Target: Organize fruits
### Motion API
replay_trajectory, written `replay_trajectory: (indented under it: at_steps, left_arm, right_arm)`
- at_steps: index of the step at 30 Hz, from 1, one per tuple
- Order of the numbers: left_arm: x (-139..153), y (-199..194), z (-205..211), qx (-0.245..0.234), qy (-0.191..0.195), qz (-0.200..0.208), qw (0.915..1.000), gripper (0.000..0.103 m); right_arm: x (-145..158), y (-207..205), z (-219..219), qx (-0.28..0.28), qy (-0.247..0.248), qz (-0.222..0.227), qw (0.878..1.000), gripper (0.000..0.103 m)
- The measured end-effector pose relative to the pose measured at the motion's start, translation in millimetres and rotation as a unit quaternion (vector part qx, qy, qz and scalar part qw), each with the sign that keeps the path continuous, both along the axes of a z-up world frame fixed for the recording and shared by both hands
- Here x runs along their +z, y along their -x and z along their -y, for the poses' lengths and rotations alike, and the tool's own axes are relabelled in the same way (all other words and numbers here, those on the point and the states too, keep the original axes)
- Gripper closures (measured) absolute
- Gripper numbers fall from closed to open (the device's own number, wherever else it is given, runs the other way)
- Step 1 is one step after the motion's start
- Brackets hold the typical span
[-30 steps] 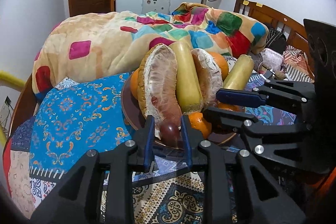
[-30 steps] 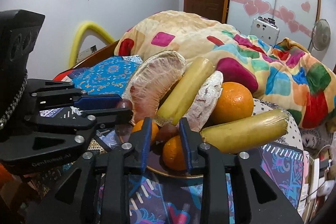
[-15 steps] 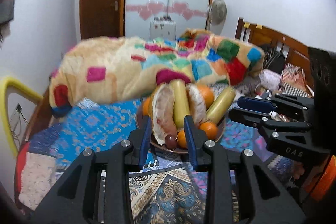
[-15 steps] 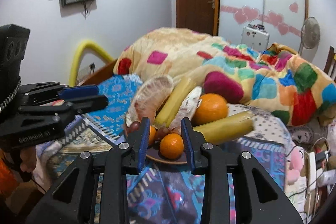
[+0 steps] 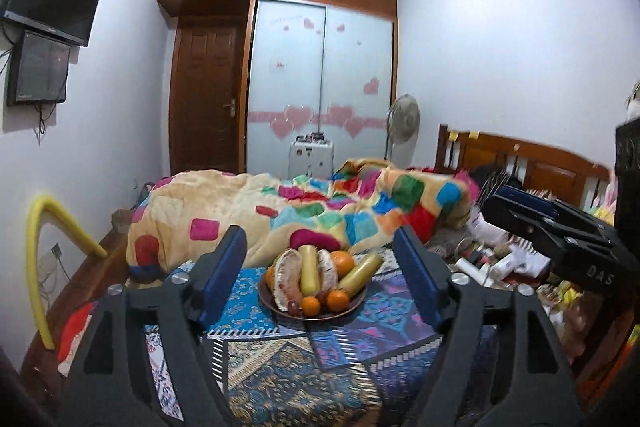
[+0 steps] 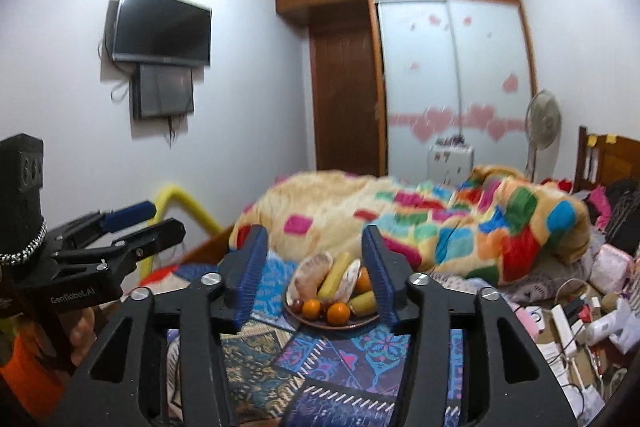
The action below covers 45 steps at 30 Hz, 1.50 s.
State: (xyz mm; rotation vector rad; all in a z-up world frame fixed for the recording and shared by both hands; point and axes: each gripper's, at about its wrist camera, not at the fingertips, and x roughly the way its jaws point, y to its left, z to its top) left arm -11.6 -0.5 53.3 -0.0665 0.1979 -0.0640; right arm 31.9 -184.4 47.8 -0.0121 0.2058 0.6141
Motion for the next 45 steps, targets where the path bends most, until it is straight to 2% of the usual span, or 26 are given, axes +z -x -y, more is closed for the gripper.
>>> replay_trajectory:
  at_steps: [4, 8, 12, 15, 24, 45]
  left_arm:
    - [7.6, 23.1, 1.6, 0.007, 0.009, 0.022, 0.9997, 0.016]
    - [8.3, 43.1, 5.9, 0.023, 0.001, 0.043, 0.9988, 0.005]
    - [6.2, 53.4, 9.1, 0.025, -0.004, 0.047, 0.9986, 0.002]
    - [5.3, 56.4, 10.8, 0.029, -0.008, 0.049, 0.9984, 0.0]
    - [3.6, 60.7, 12.0, 0.033, -0.01, 0.045, 0.9984, 0.0]
    - [-4.0, 51.2, 18.7, 0.032, -0.023, 0.034, 0.9986, 0.0]
  right_arm:
    - [7.9, 27.2, 1.6, -0.02, -0.009, 0.033, 0.999, 0.037]
    - [9.2, 39.5, 0.2, -0.035, -0.02, 0.046, 0.998, 0.019]
    - [6.8, 39.6, -0.6, -0.045, -0.021, 0.05, 0.998, 0.012]
    - [4.5, 43.5, 2.9, -0.054, -0.027, 0.052, 0.997, 0.001]
    - [-1.8, 56.0, 7.6, -0.065, -0.021, 0.059, 0.996, 0.0]
    - [-8.0, 56.7, 9.5, -0.072, -0.019, 0.048, 0.996, 0.0]
